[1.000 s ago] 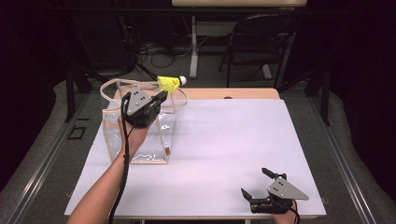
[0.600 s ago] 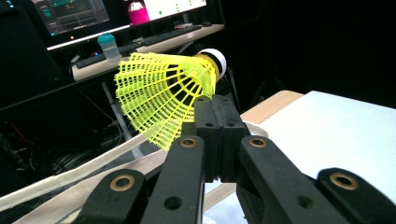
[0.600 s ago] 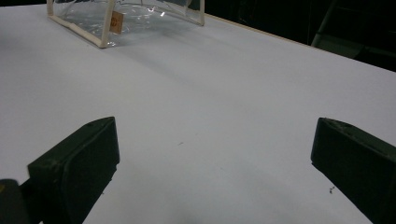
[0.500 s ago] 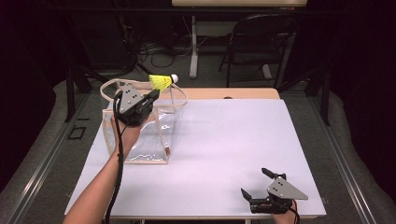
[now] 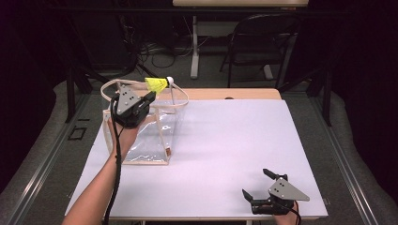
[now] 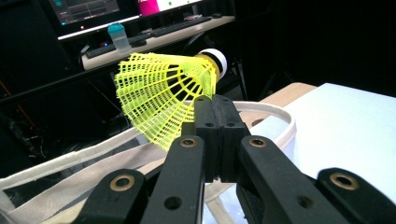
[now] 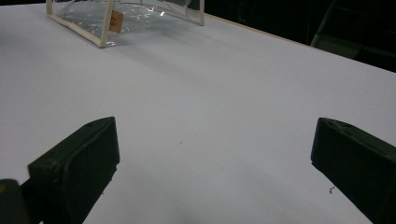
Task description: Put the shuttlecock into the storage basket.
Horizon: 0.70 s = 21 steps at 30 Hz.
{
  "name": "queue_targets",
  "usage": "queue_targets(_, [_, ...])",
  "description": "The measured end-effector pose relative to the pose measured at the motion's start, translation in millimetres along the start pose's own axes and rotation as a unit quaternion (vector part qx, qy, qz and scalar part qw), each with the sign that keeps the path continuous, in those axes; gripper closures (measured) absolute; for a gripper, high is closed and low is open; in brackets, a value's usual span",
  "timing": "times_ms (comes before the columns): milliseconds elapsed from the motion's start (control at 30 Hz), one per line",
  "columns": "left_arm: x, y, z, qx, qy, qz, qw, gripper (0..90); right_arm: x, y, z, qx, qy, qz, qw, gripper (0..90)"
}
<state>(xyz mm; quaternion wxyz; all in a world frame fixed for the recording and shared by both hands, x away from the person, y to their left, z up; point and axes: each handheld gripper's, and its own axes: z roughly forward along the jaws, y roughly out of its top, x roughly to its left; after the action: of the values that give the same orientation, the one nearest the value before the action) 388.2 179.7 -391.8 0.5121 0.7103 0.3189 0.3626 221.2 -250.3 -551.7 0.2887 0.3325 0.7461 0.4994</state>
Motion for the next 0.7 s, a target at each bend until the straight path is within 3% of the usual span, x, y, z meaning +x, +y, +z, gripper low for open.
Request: queue_targets(700, [14.0,-9.7,-4.5,0.012,0.018,-0.004,0.9998,90.0,0.2,0.1,-0.3,0.0,-0.001,-0.001,1.0,0.8])
